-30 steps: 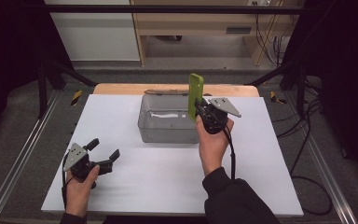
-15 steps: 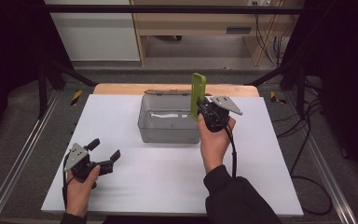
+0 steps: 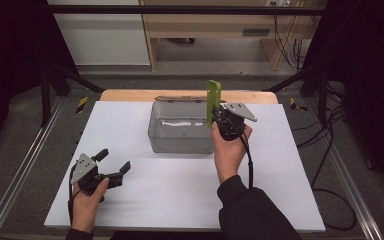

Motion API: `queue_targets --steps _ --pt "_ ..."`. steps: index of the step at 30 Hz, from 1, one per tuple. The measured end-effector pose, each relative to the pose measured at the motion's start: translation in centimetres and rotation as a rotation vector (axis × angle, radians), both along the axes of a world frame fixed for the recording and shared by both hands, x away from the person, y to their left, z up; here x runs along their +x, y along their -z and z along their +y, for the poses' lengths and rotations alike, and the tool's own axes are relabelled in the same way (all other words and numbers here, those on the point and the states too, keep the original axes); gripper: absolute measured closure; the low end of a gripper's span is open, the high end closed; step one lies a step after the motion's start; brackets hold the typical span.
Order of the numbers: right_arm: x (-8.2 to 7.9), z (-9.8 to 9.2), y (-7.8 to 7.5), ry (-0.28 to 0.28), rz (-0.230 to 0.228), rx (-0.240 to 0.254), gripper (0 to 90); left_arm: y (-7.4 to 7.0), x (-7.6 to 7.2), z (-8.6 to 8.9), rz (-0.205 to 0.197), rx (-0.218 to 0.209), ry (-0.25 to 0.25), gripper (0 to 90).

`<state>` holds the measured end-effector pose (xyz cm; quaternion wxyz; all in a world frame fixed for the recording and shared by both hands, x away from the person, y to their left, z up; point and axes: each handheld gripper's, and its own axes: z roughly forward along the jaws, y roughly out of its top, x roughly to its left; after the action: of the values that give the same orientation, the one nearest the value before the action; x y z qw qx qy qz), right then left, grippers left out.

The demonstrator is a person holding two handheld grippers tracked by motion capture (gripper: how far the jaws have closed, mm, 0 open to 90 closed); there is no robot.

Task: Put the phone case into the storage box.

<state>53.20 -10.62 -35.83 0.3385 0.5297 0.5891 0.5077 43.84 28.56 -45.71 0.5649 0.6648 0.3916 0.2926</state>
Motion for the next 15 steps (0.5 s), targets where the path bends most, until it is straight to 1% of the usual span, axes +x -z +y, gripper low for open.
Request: queue_targets --steps 5,15 --pt "0.19 0.07 0.19 0.01 0.006 -0.015 77.5 0.0 0.0 -0.04 0.0 0.002 0.001 2.7" --pt "0.55 -0.01 0.67 0.02 0.023 -0.019 77.5 0.0 0.0 -0.05 0.001 0.003 0.0 2.7"
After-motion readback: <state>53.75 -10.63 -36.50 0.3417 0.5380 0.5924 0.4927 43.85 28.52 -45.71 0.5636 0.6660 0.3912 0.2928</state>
